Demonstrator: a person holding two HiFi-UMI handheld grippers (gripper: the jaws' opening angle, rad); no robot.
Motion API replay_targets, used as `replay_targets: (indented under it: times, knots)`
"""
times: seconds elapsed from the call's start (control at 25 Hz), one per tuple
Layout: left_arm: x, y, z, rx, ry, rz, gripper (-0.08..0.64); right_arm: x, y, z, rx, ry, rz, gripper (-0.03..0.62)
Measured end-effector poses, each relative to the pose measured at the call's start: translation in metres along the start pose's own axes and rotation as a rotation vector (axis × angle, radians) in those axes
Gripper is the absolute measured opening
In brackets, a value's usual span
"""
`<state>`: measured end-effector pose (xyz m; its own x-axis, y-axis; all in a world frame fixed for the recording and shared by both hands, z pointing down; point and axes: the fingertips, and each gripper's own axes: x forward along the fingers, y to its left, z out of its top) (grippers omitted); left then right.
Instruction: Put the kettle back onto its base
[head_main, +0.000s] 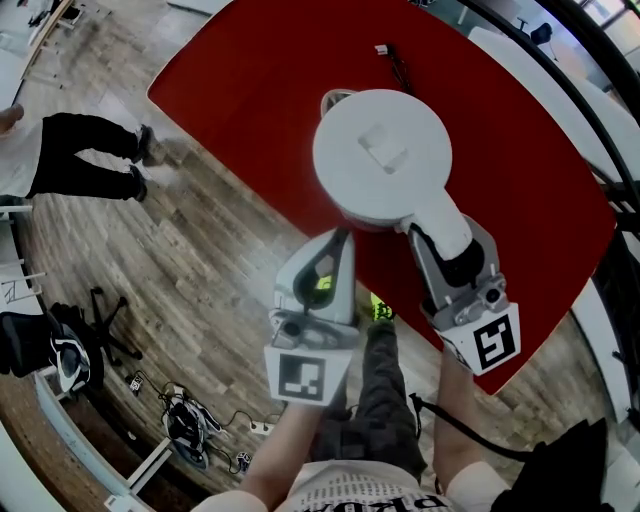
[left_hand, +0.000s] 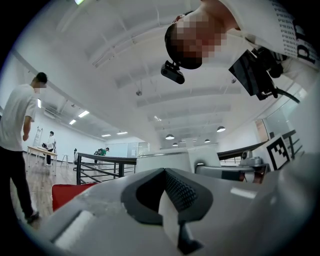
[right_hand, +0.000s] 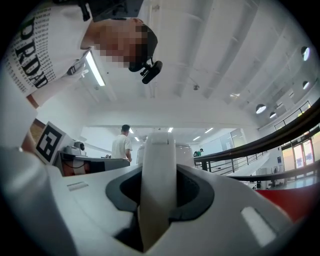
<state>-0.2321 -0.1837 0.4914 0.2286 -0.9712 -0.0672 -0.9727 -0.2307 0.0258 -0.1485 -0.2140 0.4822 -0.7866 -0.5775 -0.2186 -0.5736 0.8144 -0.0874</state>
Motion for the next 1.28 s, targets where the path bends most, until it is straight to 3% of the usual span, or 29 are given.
replay_targets:
  times: [0.32,0.68,0.92,1.28]
  knots:
    - [0.004,-0.006,-0.014,-0.002,0.019,-0.015,0.001,-0.010,0.000,-0.011,0.020,-0.024,-0.007,0.120]
    - [-0.002,-0.020,-0.009,0.003,0.029,-0.019,0.002,-0.027,0.004,-0.011,-0.014,0.042,0.021,0.121]
    - [-0.002,-0.024,-0.017,0.008,0.059,-0.020,0.002,-0.025,0.005,-0.019,-0.028,0.125,0.042,0.118]
    - [-0.005,-0.040,-0.009,-0.046,0.106,-0.011,0.002,-0.028,0.014,-0.024,-0.024,0.282,0.114,0.173]
